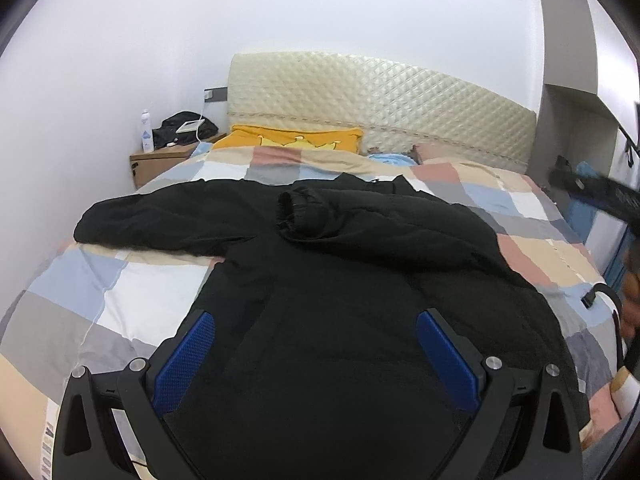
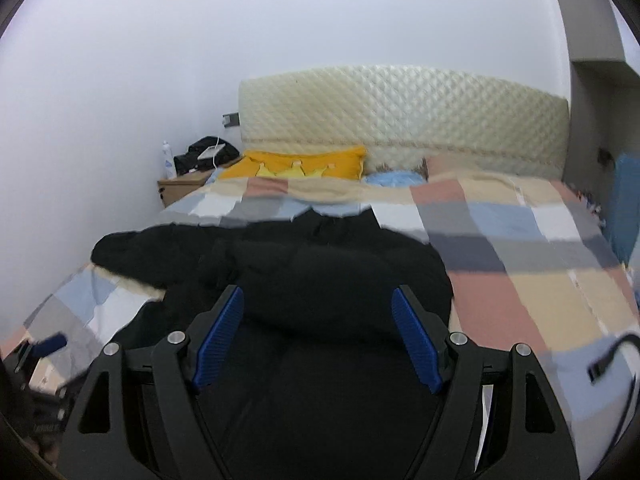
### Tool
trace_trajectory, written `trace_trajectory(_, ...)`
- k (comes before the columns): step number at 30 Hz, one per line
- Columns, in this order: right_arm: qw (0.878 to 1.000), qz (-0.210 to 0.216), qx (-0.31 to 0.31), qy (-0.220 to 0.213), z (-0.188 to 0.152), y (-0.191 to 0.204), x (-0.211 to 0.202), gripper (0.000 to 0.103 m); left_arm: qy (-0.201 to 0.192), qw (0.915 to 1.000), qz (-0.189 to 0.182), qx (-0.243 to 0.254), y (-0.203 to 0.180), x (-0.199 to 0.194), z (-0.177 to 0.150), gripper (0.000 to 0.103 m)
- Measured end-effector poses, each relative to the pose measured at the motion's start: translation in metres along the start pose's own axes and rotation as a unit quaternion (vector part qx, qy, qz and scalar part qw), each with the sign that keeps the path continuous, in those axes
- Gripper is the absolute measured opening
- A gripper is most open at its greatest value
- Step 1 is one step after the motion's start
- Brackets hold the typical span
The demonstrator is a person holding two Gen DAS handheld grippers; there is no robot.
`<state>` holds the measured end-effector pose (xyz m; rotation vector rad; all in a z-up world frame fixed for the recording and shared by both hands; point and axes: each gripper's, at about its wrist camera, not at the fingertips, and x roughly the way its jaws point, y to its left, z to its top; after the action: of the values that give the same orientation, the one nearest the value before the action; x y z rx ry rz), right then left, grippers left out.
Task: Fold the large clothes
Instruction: 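Withdraw the right gripper from the folded sleeve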
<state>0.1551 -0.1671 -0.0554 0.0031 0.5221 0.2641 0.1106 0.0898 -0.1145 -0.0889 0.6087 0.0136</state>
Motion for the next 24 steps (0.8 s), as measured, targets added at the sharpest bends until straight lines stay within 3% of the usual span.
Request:
trace_trajectory(7,1.0,0.008,0.029,0.002,-0.037,-0.014,-0.044,0.077,-0.003,0.9995,0.011,0.029,-0.017,-0.004,-0.005,0.102)
trace_trajectory(18,0.999,-0.015,0.032,0.02,-0.098,-0.022,-0.063,0.077,0.011,0.9992,0.012,0.036,-0.021,0.003,-0.009,0.102)
trace_trajectory(24,0.999,-0.03,0.034,0.013,-0.111,-0.021,-0.075,0.077,0.013,0.9993,0.007,0.035,-0.021,0.001,-0.009,0.102)
